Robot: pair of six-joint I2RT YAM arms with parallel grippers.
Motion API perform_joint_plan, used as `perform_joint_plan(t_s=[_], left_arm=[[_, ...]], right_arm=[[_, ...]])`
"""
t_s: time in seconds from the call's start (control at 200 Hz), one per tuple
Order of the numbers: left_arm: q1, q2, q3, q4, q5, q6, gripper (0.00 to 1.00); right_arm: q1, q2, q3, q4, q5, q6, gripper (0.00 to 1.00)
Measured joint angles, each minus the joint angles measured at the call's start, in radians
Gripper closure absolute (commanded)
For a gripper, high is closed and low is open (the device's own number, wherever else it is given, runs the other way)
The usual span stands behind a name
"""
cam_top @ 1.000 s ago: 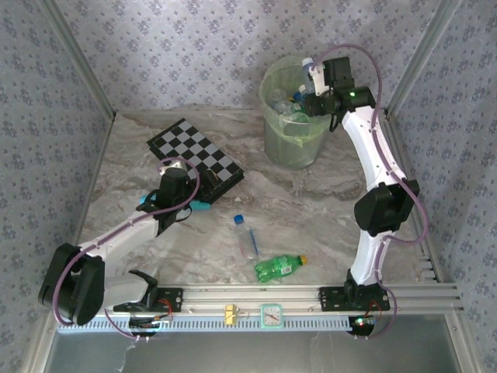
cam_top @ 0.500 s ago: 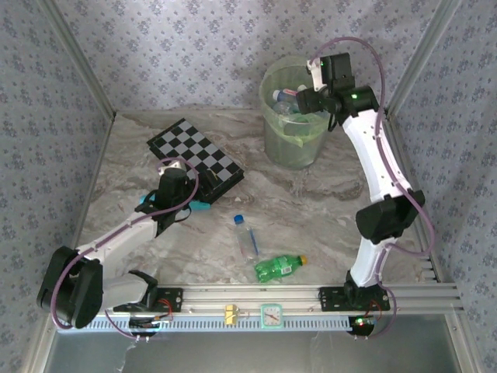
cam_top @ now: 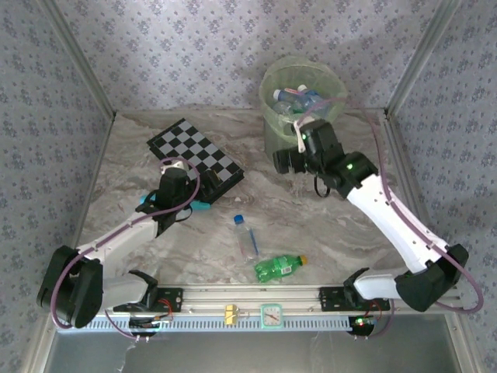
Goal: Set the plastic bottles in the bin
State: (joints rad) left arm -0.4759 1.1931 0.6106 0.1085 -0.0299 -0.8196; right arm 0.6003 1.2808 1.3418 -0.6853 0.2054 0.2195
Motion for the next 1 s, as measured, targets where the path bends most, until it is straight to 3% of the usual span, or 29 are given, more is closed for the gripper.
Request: perform_joint_plan(t_s=[0.37, 0.725, 0.999], left_arm=[[-0.045, 0.017, -0.013, 0.0, 0.007, 0.032, 0.0], [-0.055, 0.055, -0.027, 0.001, 0.002, 0.052, 0.0], [-0.055, 0.073, -0.031, 0.0, -0.011, 0.052, 0.0]], right_arm=[[0.229, -0.15, -0.43, -0.025, -0.022, 0.52, 0.0], [0.57, -0.255, -0.691, -0.025, -0.139, 0.789, 0.0], [0.678, -0.405, -0.739, 0.012, -0.143, 0.961, 0.0]])
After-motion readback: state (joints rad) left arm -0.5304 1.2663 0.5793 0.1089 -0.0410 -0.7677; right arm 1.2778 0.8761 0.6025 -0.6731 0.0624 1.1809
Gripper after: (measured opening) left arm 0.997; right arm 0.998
